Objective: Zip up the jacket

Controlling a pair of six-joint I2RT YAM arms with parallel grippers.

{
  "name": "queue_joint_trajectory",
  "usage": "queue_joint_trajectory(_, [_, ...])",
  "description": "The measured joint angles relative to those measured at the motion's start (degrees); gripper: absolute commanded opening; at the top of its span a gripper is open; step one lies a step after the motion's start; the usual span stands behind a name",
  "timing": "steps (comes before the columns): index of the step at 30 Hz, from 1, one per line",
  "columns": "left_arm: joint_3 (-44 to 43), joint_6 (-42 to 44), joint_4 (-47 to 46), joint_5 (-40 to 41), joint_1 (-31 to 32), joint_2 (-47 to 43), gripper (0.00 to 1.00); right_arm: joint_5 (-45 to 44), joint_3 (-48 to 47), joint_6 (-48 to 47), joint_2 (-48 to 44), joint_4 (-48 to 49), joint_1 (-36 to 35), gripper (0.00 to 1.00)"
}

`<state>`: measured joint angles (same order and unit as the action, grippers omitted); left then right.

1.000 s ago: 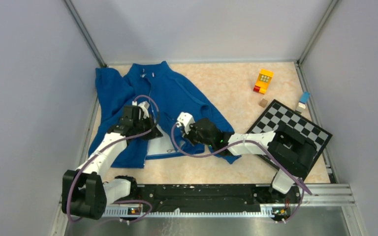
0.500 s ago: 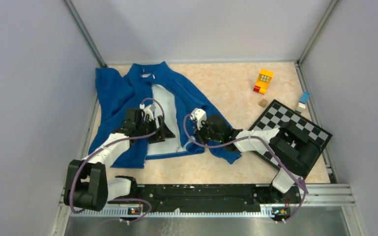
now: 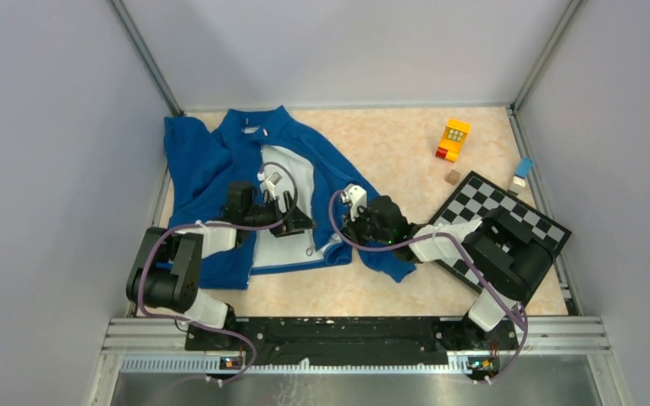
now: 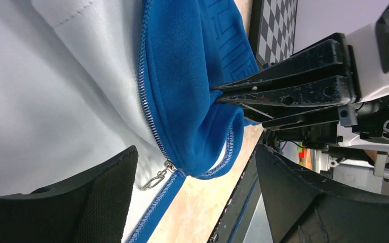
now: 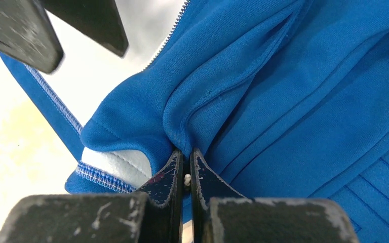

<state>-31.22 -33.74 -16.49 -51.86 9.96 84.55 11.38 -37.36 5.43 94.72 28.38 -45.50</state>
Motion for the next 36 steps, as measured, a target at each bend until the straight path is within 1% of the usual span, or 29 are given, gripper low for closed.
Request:
queue_joint_trajectory(3, [0.0,-1.4,-3.7,-0.9,1.5,3.6,0.85,0.5,0.3,0.3,0.0,0.9,0.3,0.00])
queue_joint_trajectory(11, [-0.2,-4.0,-7.2,0.1,7.5,7.6,0.72,1.6,0.6,0.8,0.0,1.8,1.0,0.00])
queue_joint_trajectory(15, [0.0,-5.8,-7.6,1.4,8.2,6.2,0.65,1.8,0.7,1.1,0.0,2.3,1.3,0.00])
queue_joint_trajectory(17, [0.9,-6.7,-7.5,2.5,8.2,3.3,0.61,1.9,1.0,1.2,0.0,2.4,1.7,0.00])
queue_joint_trajectory(21, [2.9,-8.6,-8.7,3.5,8.2,-2.4,0.59,1.9,1.3,1.3,0.0,2.7,1.8,0.00])
queue_joint_trajectory(22, [3.2,-9.2,-9.3,3.5,8.2,-3.0,0.57,2.0,1.3,1.3,0.0,2.7,1.8,0.00])
queue_joint_trajectory(25, [3.2,-10.8,-10.9,3.5,8.2,-2.2,0.53,2.5,1.3,1.3,0.0,3.0,1.9,0.00])
queue_joint_trajectory(27, [3.3,-12.7,-13.2,3.2,8.2,-0.2,0.51,2.8,1.4,1.4,-0.1,3.3,1.9,0.00])
queue_joint_trajectory(31, [3.3,-15.3,-16.2,3.3,8.2,2.8,0.37,3.3,1.4,1.7,-0.2,3.4,1.9,0.00])
queue_joint_trajectory(36, [3.3,-16.3,-17.6,3.5,8.3,3.7,0.22,3.5,2.3,2.1,-1.0,3.8,1.9,0.00])
